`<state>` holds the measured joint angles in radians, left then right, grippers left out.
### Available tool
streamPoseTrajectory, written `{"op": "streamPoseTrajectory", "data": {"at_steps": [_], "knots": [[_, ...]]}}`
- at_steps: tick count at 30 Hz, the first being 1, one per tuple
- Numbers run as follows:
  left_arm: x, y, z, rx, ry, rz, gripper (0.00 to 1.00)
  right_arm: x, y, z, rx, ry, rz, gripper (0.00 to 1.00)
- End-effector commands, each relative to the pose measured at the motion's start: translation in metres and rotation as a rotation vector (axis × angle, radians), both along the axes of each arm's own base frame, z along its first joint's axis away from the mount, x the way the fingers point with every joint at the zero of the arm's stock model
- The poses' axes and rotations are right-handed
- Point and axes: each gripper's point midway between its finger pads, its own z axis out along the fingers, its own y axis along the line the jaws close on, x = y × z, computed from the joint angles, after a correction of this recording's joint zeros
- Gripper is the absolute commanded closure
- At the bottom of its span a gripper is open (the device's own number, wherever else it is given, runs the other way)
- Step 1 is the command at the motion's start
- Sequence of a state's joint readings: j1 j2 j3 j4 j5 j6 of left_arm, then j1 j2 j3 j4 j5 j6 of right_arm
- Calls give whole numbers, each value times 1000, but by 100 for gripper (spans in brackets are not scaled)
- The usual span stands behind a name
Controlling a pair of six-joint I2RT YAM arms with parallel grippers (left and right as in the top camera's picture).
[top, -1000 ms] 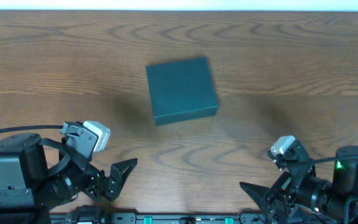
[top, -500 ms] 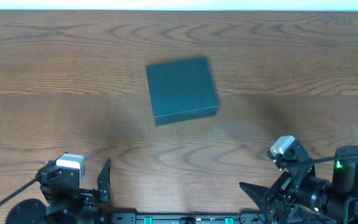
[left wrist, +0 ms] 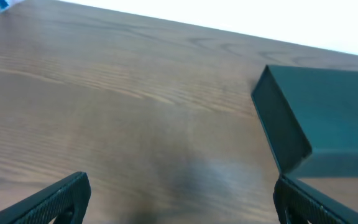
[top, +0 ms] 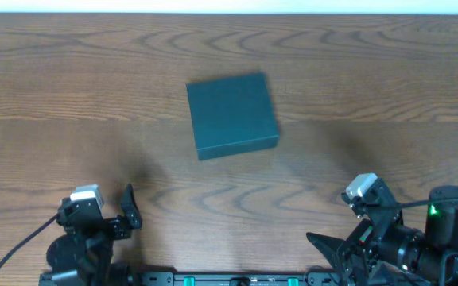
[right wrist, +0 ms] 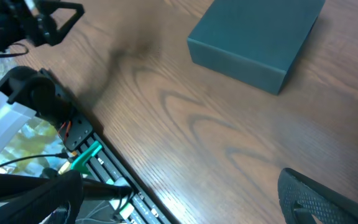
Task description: Pack container
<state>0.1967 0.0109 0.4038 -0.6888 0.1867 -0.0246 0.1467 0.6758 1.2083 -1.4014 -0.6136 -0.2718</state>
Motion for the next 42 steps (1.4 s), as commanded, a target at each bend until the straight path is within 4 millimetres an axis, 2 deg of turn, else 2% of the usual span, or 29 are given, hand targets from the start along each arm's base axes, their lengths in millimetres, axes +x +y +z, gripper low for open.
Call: {"op": "streamPoseTrajectory", "data": {"at_steps": [1,12,42], "knots": [[8,7,-11,-17,-9,37,5,-3,3,1,15,8,18,1],[42,13,-49,-60,-98,52,5,-3,3,1,15,8,18,1],[43,15,-48,-30,-105,55,5,-3,3,1,15,8,18,1]]}}
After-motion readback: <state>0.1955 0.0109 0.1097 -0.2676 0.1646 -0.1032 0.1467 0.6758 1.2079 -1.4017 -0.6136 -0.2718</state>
